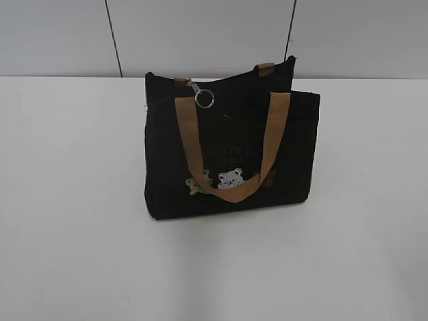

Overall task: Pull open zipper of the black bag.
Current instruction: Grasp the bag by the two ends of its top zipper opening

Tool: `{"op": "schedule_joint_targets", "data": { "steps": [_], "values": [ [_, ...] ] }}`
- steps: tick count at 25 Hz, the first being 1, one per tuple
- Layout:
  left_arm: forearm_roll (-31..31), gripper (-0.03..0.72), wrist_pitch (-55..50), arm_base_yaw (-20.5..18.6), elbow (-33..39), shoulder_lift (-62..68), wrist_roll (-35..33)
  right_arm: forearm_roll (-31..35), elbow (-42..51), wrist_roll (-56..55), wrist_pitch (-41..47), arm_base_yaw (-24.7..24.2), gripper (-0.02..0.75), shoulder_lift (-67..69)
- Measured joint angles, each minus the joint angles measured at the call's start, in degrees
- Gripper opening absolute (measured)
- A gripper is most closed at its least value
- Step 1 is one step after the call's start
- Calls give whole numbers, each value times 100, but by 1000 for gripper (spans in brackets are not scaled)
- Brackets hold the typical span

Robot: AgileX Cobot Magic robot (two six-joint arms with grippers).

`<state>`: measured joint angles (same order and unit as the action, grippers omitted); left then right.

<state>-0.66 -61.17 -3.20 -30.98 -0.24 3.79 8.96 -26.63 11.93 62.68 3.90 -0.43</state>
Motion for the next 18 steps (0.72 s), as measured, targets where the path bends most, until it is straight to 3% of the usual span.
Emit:
{"op": "schedule_joint_targets", "data": {
  "steps": [9, 14, 18],
  "values": [
    [7, 305, 83, 0, -148, 169, 0, 0, 0, 0, 0, 0, 441, 0],
    [116, 305, 1123, 14, -845, 1018, -428, 0, 0, 0, 0, 0, 441, 0],
    [491, 305, 2087, 158, -875, 1808, -709, 0, 0, 0, 0, 0, 441, 0]
  ]
}}
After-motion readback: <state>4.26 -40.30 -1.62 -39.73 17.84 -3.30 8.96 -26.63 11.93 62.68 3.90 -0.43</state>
